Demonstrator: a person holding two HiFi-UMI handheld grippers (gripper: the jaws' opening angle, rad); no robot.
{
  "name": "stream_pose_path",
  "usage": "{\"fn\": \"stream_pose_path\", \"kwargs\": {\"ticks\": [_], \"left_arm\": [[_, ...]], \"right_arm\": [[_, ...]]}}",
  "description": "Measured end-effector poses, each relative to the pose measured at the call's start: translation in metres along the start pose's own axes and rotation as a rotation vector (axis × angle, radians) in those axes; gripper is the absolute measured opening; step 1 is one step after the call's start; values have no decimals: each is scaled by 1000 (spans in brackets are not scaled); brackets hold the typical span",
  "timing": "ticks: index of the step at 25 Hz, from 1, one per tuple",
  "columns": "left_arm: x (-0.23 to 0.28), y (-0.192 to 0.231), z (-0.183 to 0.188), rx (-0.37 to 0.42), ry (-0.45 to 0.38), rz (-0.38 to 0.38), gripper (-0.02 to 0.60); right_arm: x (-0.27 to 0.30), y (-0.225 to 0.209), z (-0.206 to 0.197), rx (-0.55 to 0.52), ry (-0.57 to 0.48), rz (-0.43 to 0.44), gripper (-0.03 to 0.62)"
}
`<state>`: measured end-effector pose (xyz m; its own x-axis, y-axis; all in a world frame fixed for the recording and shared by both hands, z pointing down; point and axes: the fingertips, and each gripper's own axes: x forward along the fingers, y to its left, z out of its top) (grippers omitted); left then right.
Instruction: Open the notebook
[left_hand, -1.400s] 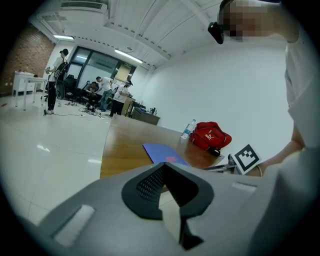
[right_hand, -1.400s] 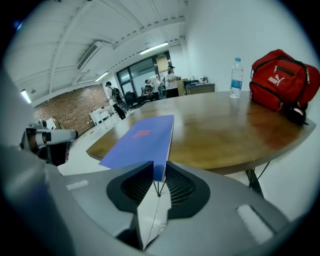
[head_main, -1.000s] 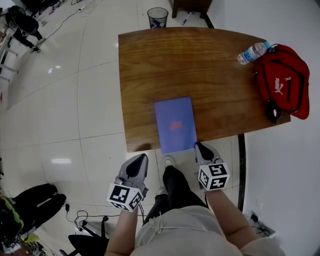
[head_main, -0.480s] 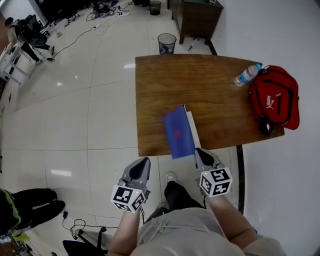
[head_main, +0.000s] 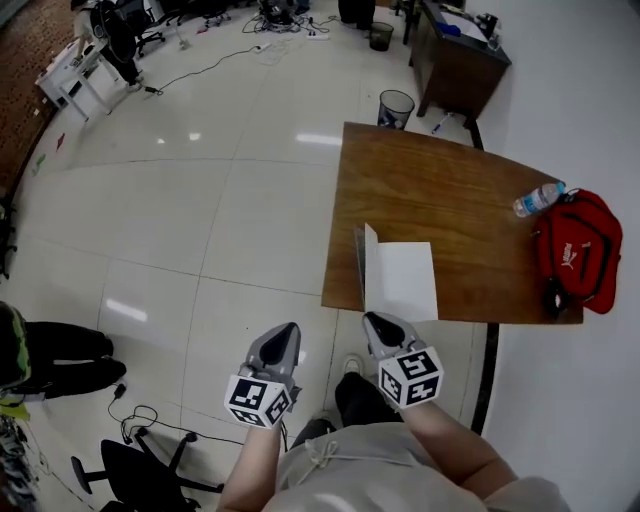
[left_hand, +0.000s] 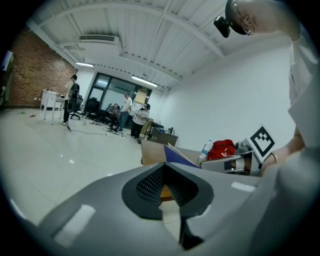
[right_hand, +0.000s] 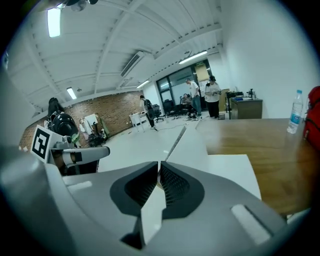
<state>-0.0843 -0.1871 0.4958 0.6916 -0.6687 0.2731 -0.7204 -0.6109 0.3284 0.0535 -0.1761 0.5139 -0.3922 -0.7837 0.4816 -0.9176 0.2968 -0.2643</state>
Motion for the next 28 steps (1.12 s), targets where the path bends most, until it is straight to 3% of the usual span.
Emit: {"fn": "stream_pose_path", "kwargs": {"ticks": [8,14,18,22,28], "left_arm": [[-27,44,-49,-86,55,121,6],[-38,60,-81,-146,90,188,6],[-45,67,-95,-167,102,206,6],[-47,60,-74,-139,68,182,6],[-45,25,10,-22,-68,64,6]], "right_arm": [[63,40,-51,30,92,125,32],[88,36,-100,36,198,137,28],[98,38,-108,47,206,156,28],[85,44,-76,48,127,165,28],[27,32,2,-35,-96,67,5]]}}
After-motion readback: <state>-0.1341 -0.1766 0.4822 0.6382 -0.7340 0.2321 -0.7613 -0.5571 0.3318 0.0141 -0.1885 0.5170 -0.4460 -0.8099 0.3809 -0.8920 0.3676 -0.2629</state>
